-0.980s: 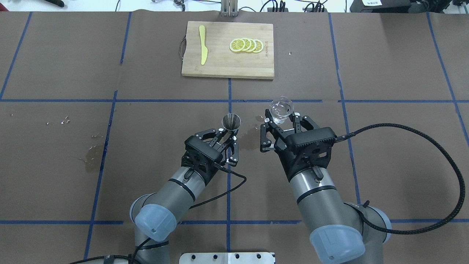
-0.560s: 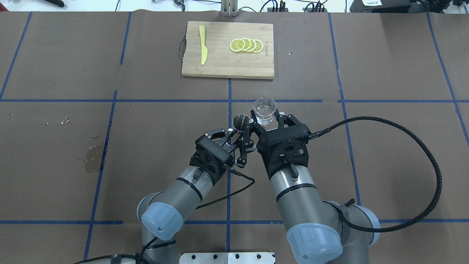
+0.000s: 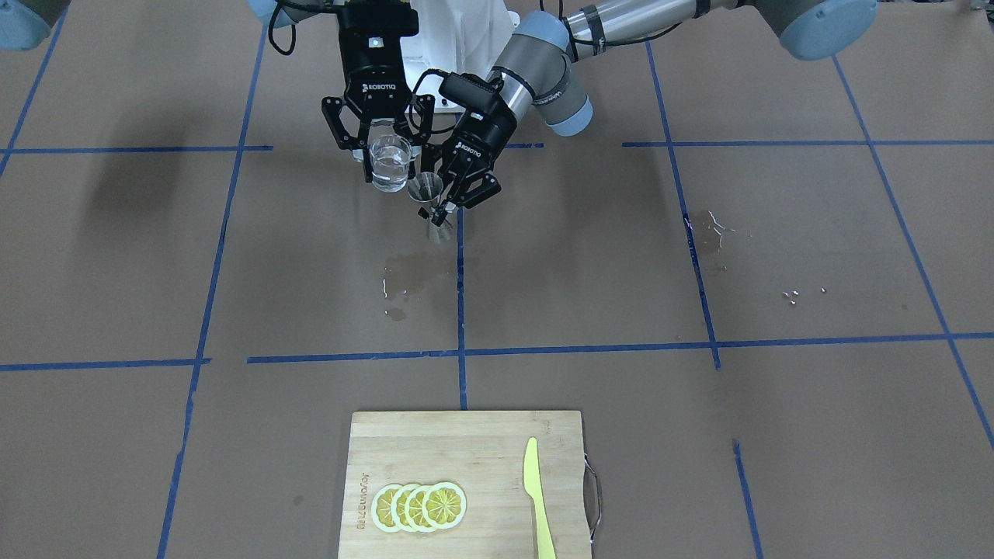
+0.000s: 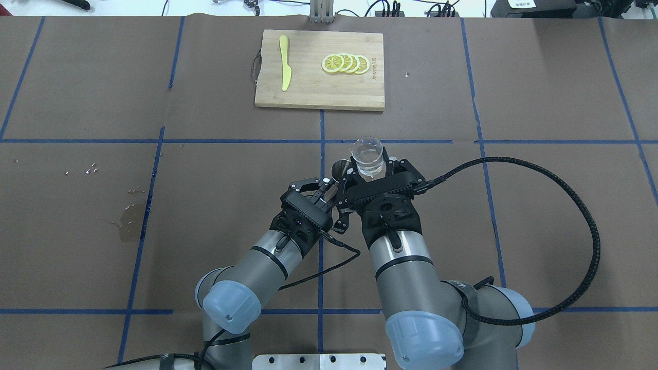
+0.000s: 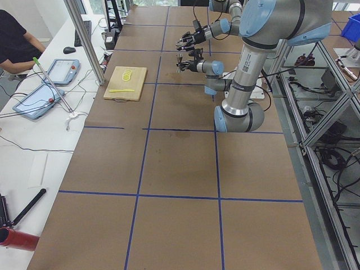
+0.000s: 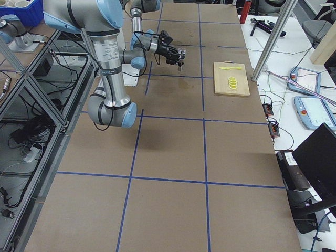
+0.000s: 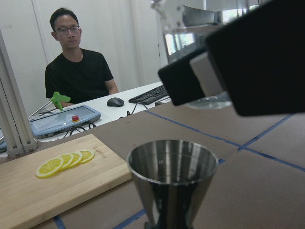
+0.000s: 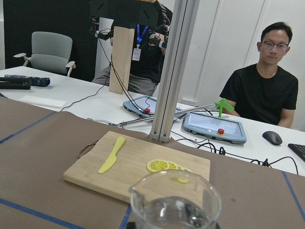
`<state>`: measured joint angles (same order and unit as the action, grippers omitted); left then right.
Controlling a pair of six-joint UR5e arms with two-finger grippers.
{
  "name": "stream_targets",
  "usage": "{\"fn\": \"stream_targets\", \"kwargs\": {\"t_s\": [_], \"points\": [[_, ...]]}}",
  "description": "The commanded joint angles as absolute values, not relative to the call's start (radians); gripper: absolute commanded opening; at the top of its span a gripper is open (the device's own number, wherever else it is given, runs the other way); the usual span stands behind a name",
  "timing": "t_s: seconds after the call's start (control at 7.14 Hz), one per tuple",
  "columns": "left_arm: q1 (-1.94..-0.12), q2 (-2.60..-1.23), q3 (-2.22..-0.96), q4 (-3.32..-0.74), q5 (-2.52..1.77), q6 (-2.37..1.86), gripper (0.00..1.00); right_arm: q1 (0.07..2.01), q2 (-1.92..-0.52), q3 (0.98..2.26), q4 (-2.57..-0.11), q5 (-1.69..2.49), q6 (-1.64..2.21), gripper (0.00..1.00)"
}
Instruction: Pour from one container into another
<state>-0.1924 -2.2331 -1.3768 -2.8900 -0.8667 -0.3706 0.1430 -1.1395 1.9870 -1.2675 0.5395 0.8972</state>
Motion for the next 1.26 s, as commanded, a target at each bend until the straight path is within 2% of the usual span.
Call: {"fn": "stream_targets", "kwargs": {"t_s": [0.0, 1.12], "points": [[-0.193, -2.238, -1.368, -2.89, -0.867, -0.37, 0.0, 0.141, -1.099, 2.017, -1.418, 0.54, 0.884, 0.0], [-0.192, -2.243, -1.368, -2.89, -0.867, -0.37, 0.0, 0.137, -1.081, 2.048, -1.632, 0.541, 0.618, 0.0]]}}
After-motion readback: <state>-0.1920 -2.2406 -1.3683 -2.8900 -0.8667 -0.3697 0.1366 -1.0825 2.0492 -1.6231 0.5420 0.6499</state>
